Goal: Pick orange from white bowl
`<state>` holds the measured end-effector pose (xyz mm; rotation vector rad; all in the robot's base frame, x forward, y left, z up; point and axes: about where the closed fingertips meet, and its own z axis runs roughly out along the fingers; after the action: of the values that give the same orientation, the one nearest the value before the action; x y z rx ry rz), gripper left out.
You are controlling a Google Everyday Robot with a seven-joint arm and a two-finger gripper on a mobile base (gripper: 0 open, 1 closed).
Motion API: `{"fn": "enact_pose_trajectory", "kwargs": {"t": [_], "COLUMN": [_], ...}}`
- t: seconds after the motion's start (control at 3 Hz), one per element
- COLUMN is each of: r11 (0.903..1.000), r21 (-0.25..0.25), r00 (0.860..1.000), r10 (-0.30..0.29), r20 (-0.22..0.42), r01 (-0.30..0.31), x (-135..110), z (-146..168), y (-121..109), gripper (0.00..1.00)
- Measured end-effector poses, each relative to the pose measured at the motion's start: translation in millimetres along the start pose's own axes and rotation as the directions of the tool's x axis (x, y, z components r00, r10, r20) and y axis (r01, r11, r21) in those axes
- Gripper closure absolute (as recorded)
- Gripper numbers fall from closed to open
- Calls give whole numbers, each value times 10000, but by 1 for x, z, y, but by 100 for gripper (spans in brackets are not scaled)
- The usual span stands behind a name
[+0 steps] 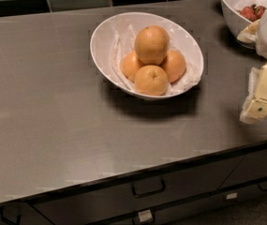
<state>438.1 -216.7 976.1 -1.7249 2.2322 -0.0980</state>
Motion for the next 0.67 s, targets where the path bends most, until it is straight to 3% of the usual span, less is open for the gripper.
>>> {"fn": "enact_pose_trajectory", "kwargs": {"t": [0.33, 0.67], "r11": [10000, 9996], "r21": [1, 223], "r00": [10000, 9988], "r10": [1, 160], "r20": [3, 464], "r01": [-1, -170], "x": [0, -4], "z": [0, 5], "y": [0, -29], "gripper": [0, 0]}}
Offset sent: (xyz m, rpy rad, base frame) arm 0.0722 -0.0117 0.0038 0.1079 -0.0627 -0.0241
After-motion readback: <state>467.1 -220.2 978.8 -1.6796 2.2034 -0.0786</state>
